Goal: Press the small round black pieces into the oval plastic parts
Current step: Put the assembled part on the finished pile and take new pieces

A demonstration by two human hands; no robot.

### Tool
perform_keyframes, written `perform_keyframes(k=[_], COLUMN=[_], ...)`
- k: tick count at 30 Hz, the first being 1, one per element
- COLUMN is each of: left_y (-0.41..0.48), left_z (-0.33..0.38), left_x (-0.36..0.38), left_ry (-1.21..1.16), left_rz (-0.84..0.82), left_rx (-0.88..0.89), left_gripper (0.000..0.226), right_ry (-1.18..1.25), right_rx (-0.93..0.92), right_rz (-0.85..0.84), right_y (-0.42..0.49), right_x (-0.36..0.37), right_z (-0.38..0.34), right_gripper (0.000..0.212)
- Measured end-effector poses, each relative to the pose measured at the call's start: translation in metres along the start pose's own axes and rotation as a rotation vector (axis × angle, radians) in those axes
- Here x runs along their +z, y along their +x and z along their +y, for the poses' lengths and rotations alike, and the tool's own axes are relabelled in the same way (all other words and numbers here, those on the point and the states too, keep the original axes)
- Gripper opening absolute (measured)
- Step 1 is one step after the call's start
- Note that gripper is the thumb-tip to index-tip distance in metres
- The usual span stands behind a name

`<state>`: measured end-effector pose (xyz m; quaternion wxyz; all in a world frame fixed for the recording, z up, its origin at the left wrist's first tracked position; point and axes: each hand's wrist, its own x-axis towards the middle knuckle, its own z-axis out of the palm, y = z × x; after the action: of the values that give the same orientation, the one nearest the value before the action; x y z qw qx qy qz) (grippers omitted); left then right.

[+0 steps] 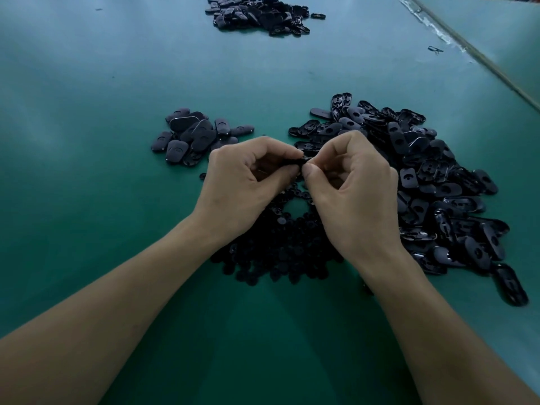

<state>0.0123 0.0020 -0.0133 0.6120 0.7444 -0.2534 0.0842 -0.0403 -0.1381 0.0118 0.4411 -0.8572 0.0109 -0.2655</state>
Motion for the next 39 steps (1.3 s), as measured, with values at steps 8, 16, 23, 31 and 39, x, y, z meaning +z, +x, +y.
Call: perform_keyframes(k=[8, 16, 23, 31, 39], left_y=[0.0015, 0.0013, 0.0017, 0.0017, 0.0006], left_z=[-0.0006, -0.0023, -0.0016, -0.0003, -0.0009], left_x=[0.0, -0.0008, -0.0021, -0.0023, -0.0011], left_ry=[-0.028, -0.033, -0.085, -0.062, 0.005], left_rz=[0.001, -0.018, -0.005, -0.046, -0.018], left_rx=[-0.045, -0.056, -0.071, -0.079, -0.072], left_gripper=[0.027, 0.026, 0.022, 0.025, 0.024], right_ry=[0.024, -0.023, 0.026, 0.003, -0.017], right_rx=[0.0, 0.049, 0.053, 0.055, -0.02], right_rz=[-0.005, -0.015, -0.053, -0.003, -0.014], right_y=[0.0004, -0.0006, -0.0008, -0.0013, -0.0031], right_x=[0.0011, 0.0022, 0.0029, 0.003, 0.0029], right_z=[0.0017, 0.0036, 0.0036, 0.005, 0.0033], right_gripper=[0.033, 0.032, 0.029, 0.034, 0.027])
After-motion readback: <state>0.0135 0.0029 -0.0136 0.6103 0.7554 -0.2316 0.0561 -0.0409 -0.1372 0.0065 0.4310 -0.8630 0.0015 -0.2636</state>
